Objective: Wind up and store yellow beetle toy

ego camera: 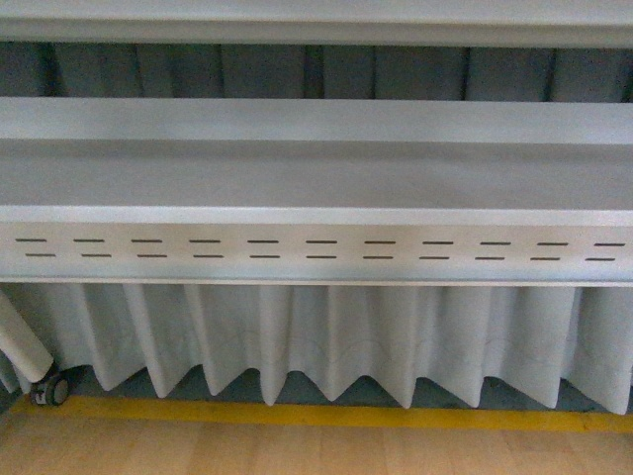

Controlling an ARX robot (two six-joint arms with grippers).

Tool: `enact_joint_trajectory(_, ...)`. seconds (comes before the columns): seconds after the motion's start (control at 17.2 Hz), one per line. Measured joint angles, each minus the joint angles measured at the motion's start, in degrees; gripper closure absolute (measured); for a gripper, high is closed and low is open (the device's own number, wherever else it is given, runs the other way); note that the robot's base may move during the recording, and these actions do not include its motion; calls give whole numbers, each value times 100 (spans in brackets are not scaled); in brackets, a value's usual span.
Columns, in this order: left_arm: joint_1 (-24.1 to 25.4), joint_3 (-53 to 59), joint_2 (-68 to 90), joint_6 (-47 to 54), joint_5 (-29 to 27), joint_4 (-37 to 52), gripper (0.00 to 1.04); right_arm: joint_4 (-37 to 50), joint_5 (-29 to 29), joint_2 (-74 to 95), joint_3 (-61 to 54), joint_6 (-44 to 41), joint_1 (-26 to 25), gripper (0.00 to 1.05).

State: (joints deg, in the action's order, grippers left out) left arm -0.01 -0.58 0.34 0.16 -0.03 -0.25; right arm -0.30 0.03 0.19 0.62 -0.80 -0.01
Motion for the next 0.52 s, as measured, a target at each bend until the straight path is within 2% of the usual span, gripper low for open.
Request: enact_joint_trajectory(0.52,0,0,0,0,0,0,7,0,0,0,0,0,0,7)
